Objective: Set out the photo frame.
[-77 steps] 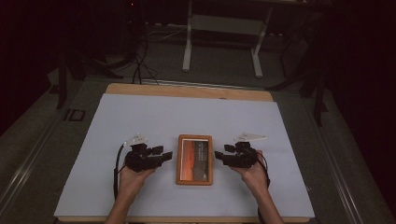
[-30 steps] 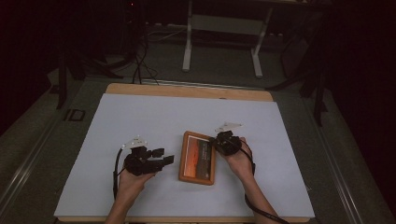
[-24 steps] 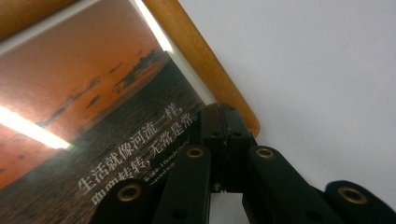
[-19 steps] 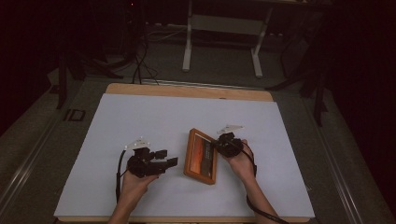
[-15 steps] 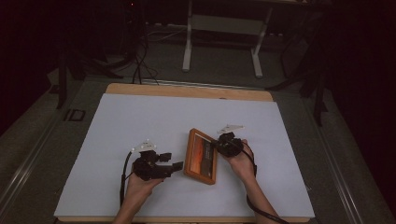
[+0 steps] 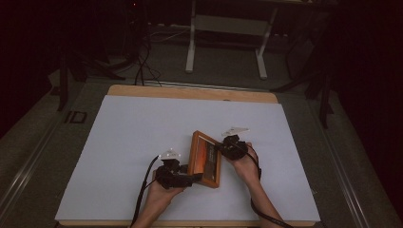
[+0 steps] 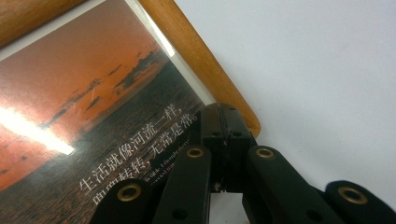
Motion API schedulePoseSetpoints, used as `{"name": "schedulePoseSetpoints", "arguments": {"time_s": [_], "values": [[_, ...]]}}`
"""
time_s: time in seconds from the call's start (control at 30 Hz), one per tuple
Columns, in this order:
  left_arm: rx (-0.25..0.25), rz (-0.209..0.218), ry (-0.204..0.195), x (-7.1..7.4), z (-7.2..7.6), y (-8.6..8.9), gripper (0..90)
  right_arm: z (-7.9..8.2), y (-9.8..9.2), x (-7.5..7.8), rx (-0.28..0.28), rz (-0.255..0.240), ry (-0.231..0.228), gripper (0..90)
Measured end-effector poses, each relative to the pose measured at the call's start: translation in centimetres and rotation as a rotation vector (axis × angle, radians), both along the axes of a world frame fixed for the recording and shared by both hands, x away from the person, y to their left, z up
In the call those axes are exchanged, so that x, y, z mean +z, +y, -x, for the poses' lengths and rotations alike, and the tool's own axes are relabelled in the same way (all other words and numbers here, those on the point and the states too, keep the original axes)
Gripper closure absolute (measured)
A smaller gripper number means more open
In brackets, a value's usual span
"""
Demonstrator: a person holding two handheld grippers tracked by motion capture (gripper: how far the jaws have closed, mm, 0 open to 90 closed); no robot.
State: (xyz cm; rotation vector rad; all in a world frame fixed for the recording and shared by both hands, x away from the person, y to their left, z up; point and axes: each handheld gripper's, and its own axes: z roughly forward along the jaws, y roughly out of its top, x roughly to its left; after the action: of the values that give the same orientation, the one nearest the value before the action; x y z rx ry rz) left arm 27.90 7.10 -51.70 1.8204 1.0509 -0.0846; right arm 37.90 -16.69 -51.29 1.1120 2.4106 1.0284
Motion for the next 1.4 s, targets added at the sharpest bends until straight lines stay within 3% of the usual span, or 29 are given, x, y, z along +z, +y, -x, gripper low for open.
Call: {"name": "schedulePoseSetpoints", "arguments": {"time_s": [0.1, 0.43, 0.57, 0.73, 1.13, 1.2, 1.3, 1.4], "values": [[0.008, 0.024, 0.022, -0.1, -0.2, -0.1, 47.2, 0.0, -0.1, -0.1, 0.0, -0.008, -0.002, 90.0], [0.046, 0.024, 0.07, 0.0, -0.2, -0.4, 51.1, 0.0, -0.1, 0.0, -0.001, -0.014, 0.001, 89.9], [0.052, 0.042, 0.087, -0.2, -0.2, -0.3, 52.9, -0.1, -0.5, 0.0, 0.002, -0.042, 0.006, 88.2], [0.054, 0.061, 0.099, -0.3, -0.6, -0.3, 55.4, 0.4, -1.2, 0.2, -0.002, -0.042, -0.009, 86.0], [0.045, 0.016, 0.049, 0.6, -0.4, -1.2, 59.1, 2.2, -5.0, 2.8, -0.007, -0.054, -0.092, 81.9], [0.04, 0.017, 0.032, 0.8, -0.3, -1.6, 60.2, 2.5, -5.6, 3.2, -0.013, -0.058, -0.105, 81.7], [0.026, -0.02, -0.013, 1.5, -0.1, -2.5, 62.7, 3.0, -6.7, 3.9, -0.025, -0.064, -0.126, 81.1], [0.023, -0.027, -0.028, 1.9, 0.0, -3.0, 64.0, 3.3, -7.2, 4.3, -0.03, -0.066, -0.137, 80.8]]}}
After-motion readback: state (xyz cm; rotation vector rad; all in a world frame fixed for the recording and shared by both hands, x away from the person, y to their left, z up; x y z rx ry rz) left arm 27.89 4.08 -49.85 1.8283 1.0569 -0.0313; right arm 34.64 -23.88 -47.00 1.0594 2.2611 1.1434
